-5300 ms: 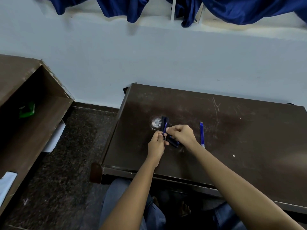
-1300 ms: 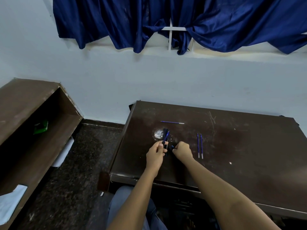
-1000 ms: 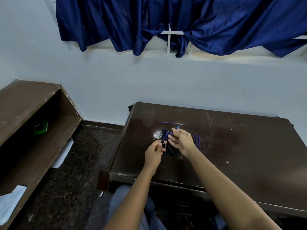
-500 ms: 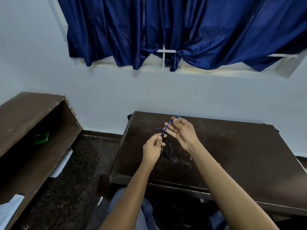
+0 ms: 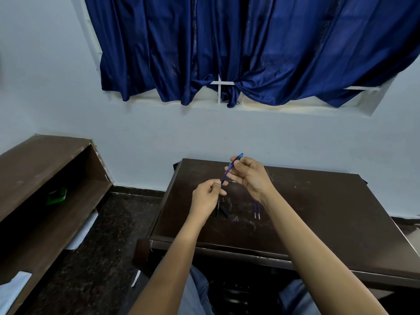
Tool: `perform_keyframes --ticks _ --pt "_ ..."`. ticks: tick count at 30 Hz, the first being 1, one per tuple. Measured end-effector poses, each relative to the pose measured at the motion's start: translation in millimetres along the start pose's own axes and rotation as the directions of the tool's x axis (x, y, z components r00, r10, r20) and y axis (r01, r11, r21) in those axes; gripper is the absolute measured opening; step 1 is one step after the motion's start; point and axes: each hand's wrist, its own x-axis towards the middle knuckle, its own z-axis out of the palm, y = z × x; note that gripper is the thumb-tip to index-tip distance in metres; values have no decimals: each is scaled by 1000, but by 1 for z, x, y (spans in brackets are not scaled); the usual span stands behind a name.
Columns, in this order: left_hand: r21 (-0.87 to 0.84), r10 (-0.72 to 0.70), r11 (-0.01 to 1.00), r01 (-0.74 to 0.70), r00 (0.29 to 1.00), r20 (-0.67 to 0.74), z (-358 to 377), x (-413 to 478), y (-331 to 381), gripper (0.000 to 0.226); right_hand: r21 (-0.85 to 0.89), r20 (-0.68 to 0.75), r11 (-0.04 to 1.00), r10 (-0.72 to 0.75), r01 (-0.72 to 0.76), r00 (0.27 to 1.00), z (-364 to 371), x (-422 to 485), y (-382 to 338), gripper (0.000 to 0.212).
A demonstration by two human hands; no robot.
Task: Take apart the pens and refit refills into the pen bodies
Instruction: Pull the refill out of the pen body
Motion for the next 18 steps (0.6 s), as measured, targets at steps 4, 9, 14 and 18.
perform_keyframes --ticks 4,9,14,18 --pt "-4 -1 1000 1 1000 7 -6 -10 7 33 52 15 998 37 -37 999 -4 -10 -4 13" --pt "9 44 999 -44 999 15 -10 -21 14 31 50 82 993 106 -111 991 -9 -25 -6 13" --pt "80 81 994 -81 997 -4 -9 -22 22 33 -6 114 995 104 -104 988 -5 -37 -4 14" --pt "84 62 994 -63 998 20 -12 -23 28 31 14 97 998 54 -56 994 -3 -42 -6 13"
